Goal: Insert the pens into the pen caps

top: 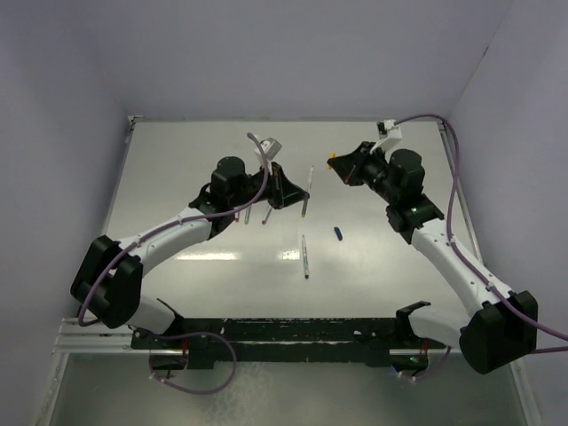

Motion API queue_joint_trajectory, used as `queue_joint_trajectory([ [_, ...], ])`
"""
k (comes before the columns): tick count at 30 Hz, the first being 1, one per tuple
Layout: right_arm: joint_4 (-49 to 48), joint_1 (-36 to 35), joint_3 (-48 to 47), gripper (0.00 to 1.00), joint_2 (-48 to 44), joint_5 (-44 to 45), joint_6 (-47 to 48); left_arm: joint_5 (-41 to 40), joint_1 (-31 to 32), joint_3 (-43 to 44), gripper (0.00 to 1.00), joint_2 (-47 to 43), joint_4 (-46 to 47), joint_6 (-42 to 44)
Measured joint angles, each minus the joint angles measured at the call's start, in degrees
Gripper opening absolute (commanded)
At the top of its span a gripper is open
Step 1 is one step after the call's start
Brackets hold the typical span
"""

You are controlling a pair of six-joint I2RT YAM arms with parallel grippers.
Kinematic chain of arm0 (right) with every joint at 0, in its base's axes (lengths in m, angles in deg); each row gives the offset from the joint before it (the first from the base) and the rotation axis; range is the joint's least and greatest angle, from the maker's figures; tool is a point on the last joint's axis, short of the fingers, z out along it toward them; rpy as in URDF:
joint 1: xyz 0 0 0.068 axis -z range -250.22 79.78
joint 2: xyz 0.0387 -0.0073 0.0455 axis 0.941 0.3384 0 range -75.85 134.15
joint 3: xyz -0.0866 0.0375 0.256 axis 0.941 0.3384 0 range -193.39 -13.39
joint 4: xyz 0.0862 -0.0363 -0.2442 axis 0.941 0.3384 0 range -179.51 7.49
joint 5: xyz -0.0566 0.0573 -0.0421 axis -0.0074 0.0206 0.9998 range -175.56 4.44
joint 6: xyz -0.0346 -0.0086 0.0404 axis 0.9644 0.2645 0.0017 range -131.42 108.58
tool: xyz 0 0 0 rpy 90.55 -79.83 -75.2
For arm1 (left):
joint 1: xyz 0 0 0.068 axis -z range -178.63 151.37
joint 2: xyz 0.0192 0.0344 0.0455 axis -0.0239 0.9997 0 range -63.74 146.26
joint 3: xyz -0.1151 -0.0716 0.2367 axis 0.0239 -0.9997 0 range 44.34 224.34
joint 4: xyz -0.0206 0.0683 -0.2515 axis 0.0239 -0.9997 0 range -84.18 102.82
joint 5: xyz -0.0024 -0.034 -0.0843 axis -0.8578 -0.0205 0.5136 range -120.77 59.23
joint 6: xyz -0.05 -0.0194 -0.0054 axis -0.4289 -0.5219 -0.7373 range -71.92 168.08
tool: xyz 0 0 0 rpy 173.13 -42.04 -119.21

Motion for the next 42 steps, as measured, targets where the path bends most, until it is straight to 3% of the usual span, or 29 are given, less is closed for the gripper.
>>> queue_joint_trajectory([
  [8, -14.1, 0.0, 6.7, 0.0, -0.5, -6.2, -5.4, 3.0, 0.0, -0.8, 0.0, 0.2, 10.9, -8.0],
  [18, -22.8, 0.0, 7.2, 0.0, -2.3, -7.7, -8.8, 4.0, 0.0, -0.8, 0.0, 0.3, 12.6, -9.4],
  [42, -26.1, 0.0, 7.2, 0.0, 0.0, -9.8, -10.7, 5.3, 0.0, -0.8, 0.0, 0.9, 12.1, -9.3],
])
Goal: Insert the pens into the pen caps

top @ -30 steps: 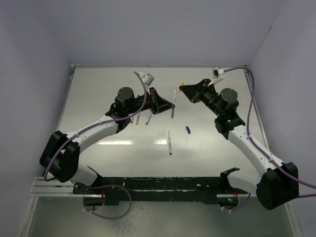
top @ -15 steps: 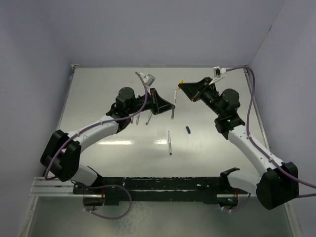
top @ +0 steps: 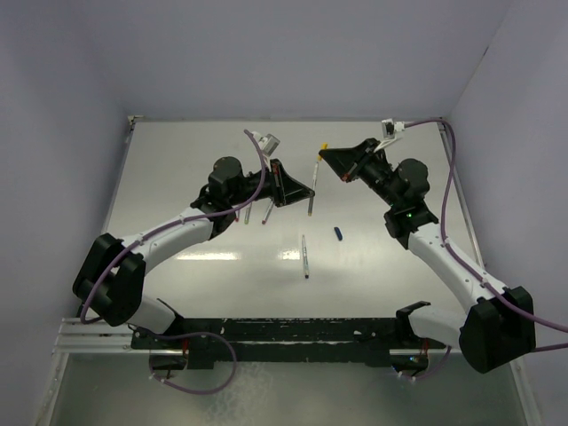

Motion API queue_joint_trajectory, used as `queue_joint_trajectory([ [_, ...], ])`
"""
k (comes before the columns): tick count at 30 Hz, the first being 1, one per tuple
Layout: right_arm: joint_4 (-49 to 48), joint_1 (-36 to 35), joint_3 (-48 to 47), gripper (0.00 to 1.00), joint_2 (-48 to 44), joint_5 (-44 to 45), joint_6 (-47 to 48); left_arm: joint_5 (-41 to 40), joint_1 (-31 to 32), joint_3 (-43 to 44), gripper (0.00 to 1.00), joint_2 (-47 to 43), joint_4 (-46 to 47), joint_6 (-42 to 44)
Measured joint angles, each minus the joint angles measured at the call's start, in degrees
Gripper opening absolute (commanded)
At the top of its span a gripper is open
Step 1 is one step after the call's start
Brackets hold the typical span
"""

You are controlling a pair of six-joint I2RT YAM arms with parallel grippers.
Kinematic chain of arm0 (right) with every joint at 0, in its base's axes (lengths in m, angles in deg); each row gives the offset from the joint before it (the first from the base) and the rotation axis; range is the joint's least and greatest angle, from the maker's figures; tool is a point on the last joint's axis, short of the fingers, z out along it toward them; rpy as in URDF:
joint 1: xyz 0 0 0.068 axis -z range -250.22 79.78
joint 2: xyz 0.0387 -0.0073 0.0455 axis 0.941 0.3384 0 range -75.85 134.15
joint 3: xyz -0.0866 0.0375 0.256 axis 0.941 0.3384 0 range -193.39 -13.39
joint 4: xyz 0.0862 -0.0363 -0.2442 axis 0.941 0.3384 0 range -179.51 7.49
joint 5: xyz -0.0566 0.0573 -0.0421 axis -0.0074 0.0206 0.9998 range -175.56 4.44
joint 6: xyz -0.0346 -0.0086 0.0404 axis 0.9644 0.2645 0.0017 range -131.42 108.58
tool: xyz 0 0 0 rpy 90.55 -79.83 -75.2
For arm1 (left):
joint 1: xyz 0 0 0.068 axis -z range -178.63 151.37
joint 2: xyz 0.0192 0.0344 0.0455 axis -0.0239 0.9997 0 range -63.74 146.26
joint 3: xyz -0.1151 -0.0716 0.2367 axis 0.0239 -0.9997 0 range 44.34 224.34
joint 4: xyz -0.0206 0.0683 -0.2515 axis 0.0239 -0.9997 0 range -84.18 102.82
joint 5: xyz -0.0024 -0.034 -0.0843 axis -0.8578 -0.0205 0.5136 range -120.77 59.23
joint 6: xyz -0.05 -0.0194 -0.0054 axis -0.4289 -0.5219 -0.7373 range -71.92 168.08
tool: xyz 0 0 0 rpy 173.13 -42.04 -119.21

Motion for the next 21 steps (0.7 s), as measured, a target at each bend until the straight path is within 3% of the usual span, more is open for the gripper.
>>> queue_joint_trajectory([
  [21, 2.1, 0.0, 0.0, 0.0, 0.0, -2.5, 0.0, 0.0, 0.0, 0.0, 0.0, 0.0, 0.0, 0.0],
])
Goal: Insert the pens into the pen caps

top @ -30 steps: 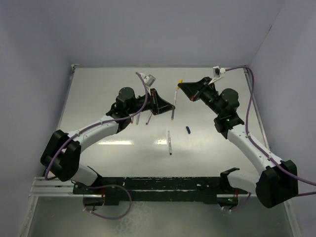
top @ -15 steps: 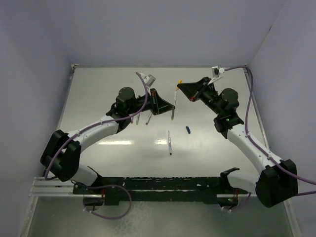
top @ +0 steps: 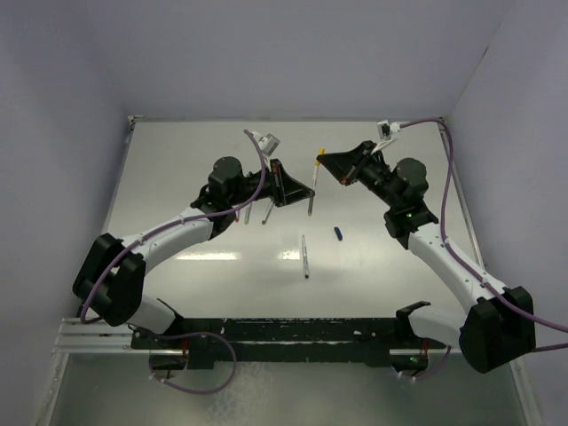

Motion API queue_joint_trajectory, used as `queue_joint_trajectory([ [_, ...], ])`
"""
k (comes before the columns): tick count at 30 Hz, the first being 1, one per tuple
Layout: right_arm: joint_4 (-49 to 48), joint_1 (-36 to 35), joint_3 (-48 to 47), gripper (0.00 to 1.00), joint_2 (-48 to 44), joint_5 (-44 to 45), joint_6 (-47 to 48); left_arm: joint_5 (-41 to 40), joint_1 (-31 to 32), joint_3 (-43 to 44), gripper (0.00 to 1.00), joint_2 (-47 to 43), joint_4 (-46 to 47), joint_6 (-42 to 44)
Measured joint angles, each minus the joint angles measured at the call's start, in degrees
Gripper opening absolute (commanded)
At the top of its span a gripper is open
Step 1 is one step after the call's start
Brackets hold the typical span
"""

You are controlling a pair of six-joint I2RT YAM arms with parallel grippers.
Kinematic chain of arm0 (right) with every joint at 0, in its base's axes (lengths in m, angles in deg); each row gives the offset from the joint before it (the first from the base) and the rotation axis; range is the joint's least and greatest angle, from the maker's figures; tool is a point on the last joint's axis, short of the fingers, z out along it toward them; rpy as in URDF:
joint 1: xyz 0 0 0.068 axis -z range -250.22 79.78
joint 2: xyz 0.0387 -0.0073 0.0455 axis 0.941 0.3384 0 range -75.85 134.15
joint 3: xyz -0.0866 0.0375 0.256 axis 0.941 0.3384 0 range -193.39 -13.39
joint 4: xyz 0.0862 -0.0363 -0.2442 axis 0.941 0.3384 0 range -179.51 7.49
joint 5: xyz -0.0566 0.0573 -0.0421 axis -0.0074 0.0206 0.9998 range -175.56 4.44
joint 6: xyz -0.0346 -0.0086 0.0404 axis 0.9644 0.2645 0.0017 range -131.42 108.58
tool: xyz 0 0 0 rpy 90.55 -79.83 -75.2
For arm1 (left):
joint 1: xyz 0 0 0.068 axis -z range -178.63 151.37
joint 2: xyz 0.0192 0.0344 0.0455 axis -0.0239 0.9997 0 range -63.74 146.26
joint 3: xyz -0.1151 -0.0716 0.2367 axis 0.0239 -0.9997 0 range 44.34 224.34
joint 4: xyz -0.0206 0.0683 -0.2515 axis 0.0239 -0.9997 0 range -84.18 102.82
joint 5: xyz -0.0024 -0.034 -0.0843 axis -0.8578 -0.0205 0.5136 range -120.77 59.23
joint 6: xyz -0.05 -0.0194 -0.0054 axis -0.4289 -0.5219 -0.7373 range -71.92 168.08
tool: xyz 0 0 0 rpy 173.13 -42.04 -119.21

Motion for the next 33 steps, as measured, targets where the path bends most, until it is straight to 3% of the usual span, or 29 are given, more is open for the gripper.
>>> queue_joint_trajectory([
  [9, 3.1, 0.0, -0.2, 0.0, 0.3, -2.2, 0.3, -0.4, 0.0, 0.0, 0.0, 0.0, -0.4, 0.0],
  [22, 7.2, 0.9, -3.4, 0.0, 7.1, -13.8, 2.4, -0.1, -0.6, -1.0, 0.0, 2.0, -0.4, -1.5],
  [33, 13.4, 0.5, -6.0, 0.0, 7.3, -14.4, 9.1, 1.8, -2.0, -1.7, 0.0, 2.7, 1.6, -4.9],
])
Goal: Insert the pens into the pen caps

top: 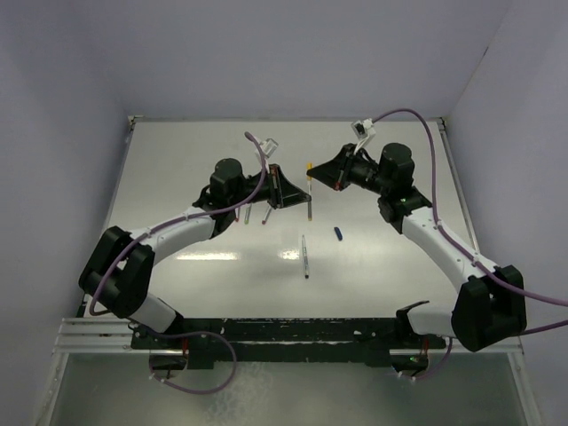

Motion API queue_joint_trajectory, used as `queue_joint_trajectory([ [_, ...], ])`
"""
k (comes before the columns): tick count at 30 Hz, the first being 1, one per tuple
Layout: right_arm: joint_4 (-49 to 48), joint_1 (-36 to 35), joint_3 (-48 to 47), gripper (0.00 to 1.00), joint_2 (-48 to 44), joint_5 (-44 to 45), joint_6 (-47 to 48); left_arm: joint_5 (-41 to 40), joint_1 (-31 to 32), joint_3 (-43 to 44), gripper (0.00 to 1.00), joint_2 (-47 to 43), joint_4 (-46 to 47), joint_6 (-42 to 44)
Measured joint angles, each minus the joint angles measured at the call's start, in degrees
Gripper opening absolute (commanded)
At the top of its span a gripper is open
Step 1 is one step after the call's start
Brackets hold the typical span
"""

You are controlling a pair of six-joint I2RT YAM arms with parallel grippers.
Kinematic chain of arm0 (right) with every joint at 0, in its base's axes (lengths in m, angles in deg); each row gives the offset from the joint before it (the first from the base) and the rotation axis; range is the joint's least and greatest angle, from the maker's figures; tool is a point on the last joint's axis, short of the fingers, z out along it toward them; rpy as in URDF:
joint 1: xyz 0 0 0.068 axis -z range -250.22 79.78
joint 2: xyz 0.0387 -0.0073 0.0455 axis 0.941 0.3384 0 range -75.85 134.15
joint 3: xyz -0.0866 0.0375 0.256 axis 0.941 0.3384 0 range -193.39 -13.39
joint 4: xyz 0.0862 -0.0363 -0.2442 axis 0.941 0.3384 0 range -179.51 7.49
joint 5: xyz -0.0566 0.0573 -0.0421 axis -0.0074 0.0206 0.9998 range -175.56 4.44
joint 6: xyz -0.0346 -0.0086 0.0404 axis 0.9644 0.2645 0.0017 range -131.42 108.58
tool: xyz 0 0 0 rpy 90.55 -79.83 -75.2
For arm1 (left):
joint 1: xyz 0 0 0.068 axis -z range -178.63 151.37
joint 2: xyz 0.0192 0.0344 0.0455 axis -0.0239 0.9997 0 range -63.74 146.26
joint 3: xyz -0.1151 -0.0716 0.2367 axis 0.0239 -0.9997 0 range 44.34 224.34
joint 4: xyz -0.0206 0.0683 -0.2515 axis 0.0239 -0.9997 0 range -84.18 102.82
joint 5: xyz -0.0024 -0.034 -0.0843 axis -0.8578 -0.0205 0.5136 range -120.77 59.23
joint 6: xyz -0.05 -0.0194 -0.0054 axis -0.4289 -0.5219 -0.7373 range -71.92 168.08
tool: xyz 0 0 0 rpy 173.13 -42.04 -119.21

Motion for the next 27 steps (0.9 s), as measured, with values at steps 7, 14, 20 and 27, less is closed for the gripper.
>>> queue_joint_trajectory([
  [7, 3.1, -2.6, -0.9, 0.0, 0.0, 3.4, 4.3, 1.1, -0.7, 0.0, 0.0, 1.0, 0.5, -1.4],
  [14, 3.6, -4.3, -1.2, 0.0, 0.0, 6.5, 6.4, 1.3, -1.2, 0.0, 0.0, 1.1, 0.5, -1.7],
  [20, 4.3, -4.8, -1.7, 0.14, 0.0, 8.5, 6.6, 1.3, -1.7, 0.0, 0.0, 1.1, -0.1, -1.6],
  [27, 13.3, -6.3, -5.1, 0.47, 0.1, 10.3, 6.1, -3.6, -4.0, 1.7, 0.0, 0.6, -7.4, 4.6],
])
